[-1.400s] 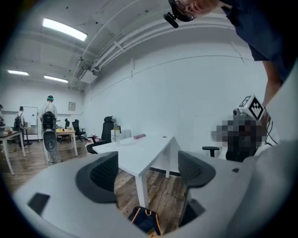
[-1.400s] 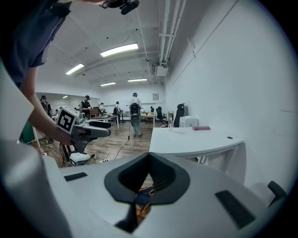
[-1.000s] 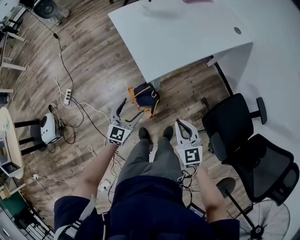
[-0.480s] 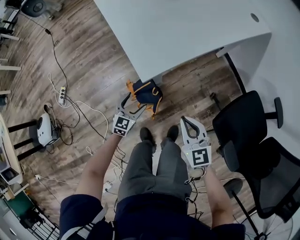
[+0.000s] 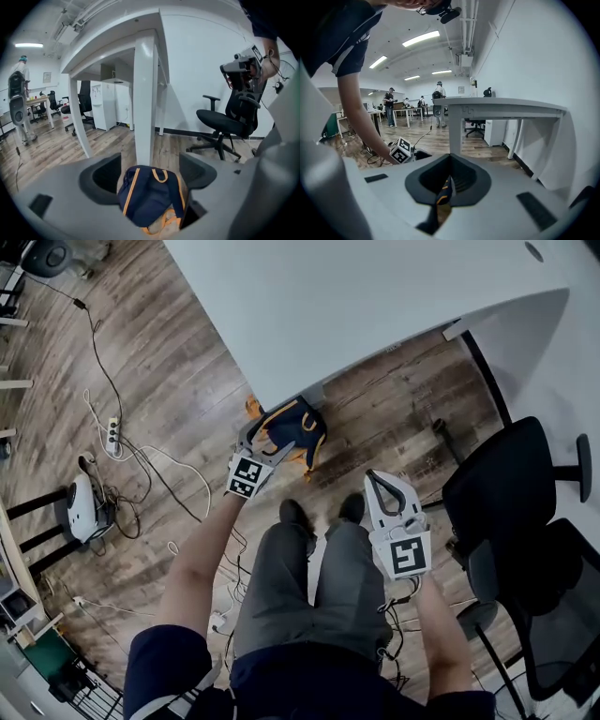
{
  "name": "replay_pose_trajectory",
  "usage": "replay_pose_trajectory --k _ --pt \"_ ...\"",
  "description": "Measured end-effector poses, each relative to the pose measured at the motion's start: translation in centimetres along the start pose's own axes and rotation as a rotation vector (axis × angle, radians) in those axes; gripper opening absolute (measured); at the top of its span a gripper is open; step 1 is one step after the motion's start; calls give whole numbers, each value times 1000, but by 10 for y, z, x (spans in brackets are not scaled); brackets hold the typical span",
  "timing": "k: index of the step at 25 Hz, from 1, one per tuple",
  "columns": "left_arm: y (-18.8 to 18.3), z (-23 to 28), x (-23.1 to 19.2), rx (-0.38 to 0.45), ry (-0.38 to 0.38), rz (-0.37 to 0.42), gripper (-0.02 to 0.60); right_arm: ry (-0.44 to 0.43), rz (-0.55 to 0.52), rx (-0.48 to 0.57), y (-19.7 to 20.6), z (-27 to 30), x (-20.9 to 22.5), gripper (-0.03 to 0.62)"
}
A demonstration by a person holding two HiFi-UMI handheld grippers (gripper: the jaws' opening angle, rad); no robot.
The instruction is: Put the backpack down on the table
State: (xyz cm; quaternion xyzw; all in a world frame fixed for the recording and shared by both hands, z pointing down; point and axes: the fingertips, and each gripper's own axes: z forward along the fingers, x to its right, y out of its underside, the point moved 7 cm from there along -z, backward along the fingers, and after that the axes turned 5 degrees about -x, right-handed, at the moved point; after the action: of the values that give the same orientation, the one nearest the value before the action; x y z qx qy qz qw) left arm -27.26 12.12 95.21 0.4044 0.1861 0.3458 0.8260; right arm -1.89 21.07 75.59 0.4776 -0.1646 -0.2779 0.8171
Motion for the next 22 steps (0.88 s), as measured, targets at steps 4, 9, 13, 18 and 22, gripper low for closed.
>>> replay_pose_trajectory --k 4,9,13,18,22 --pt "27 32 -7 -38 31 26 393 4 -2 5 23 16 5 -2" --pt "60 69 -19 -80 52 47 384 11 3 11 51 42 11 -2" --pt "79 92 -23 -90 64 56 374 10 1 34 66 60 15 -2" --pt "109 121 -34 -134 61 74 376 9 11 44 85 77 19 -2" --pt "121 143 -41 -166 74 93 364 3 2 48 96 88 25 0"
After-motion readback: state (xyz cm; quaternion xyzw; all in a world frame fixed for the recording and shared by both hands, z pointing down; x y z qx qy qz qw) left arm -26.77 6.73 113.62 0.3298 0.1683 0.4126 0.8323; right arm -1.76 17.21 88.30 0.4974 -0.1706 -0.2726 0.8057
